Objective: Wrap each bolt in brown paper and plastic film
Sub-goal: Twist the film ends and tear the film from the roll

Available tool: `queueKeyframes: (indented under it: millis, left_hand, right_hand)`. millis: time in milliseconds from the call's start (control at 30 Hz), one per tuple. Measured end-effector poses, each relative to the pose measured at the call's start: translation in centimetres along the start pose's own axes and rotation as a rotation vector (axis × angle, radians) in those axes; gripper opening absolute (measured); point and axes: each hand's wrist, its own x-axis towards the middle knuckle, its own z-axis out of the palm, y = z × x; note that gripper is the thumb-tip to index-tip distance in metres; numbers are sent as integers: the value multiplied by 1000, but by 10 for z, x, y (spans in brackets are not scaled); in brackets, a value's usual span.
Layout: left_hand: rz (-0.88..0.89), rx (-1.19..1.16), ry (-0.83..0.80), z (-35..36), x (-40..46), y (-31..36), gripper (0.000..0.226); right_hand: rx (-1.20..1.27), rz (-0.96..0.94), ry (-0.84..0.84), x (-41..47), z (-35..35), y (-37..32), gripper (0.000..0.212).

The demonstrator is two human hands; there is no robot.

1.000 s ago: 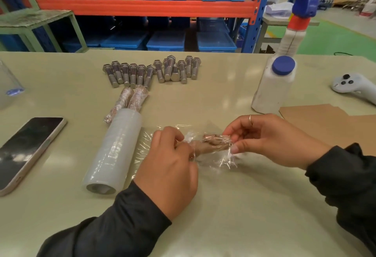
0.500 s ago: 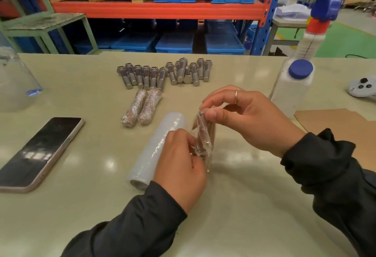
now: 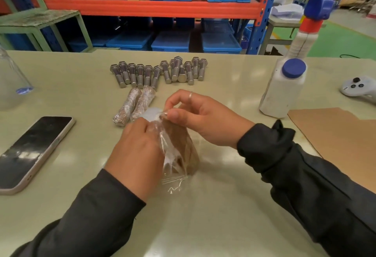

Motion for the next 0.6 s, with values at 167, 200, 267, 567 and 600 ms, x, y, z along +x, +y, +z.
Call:
queueKeyframes:
  millis: [167,200,267,567,600]
  left_hand:
    - [-175,76,-11,3,-8,-17,49]
    - [-216,84,-26,2,-9,-19,55]
    - [-270,32,-64,1,-8,-25,55]
    - [-421,-403,-160,-11,2,-63,65]
    - [-441,-426,-136,-12,2,-66,63]
  right_hand:
    - [-183,26,-51,26,12,-5,13]
    - [-213,30,-73,30,14,-6,12]
    - [-264,46,-124,35,15,-10,14]
    - [-317,67,-288,42,9,-16,11]
    - [-322,72,-306,43,9,-17,12]
